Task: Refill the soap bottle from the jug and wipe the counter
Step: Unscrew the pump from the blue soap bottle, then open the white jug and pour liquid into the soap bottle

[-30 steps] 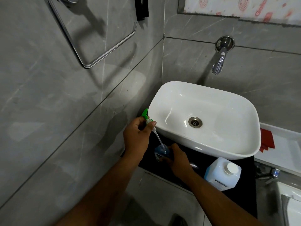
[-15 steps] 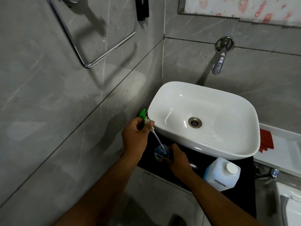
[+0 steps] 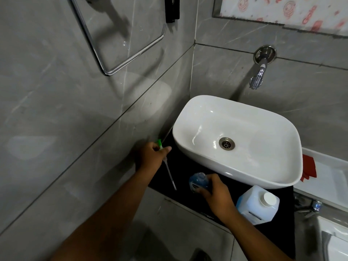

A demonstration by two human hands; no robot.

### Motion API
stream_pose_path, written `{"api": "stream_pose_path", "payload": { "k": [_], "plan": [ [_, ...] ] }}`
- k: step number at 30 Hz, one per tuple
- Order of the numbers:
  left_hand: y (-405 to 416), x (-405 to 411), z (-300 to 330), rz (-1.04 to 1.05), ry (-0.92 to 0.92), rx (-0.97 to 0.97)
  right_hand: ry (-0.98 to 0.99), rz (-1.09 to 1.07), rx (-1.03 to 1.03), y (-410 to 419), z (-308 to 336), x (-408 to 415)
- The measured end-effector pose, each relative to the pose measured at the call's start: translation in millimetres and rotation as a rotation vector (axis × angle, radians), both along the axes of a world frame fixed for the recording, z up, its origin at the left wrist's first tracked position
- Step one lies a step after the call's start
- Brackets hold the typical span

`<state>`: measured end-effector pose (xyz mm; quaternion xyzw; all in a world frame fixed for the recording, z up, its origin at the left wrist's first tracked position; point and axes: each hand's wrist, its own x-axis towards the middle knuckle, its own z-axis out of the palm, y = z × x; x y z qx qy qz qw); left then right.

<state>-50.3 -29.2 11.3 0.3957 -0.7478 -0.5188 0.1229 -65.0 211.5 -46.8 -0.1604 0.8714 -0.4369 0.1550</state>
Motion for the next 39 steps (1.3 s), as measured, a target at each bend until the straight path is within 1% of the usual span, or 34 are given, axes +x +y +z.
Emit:
{"api": "stream_pose_path", "payload": {
  "k": [4, 9, 18, 27, 30, 33, 35, 37, 39],
  "plan": [
    [14.4, -6.6, -31.3, -0.071, -0.182, -0.084, 0.010, -0.027, -0.004, 9.7, 0.0, 2.4],
    [23.8, -19.2, -57.8, -0.124, -0.352, -0.103, 0.036, -0.041, -0.013, 11.8, -3.1, 4.9],
    [33.0, -34.1, -80.1, -0.072, -0.432, -0.132, 0.037, -0.045, -0.023, 13.0, -7.8, 5.1],
    [27.0, -19.4, -76.7, -0.085, -0.379, -0.171, -0.013, -0.089, -0.013, 22.9, -12.8, 14.7],
    [23.2, -2.8, -73.3, -0.143, -0.389, -0.201, -0.046, -0.174, -0.058, 25.5, -11.6, 25.3],
    [29.7, 21.6, -71.9, -0.250, -0.366, -0.208, -0.089, -0.251, -0.133, 30.0, -10.7, 42.2],
    [38.9, 41.4, -71.0, -0.282, -0.327, -0.205, -0.106, -0.284, -0.162, 36.2, -13.5, 55.2],
    [53.3, 61.7, -69.9, -0.317, -0.243, -0.192, -0.132, -0.341, -0.188, 47.4, -18.7, 70.0],
    [73.2, 79.1, -67.8, -0.427, -0.143, -0.176, -0.161, -0.425, -0.214, 63.5, -25.0, 85.9]
  ]
}}
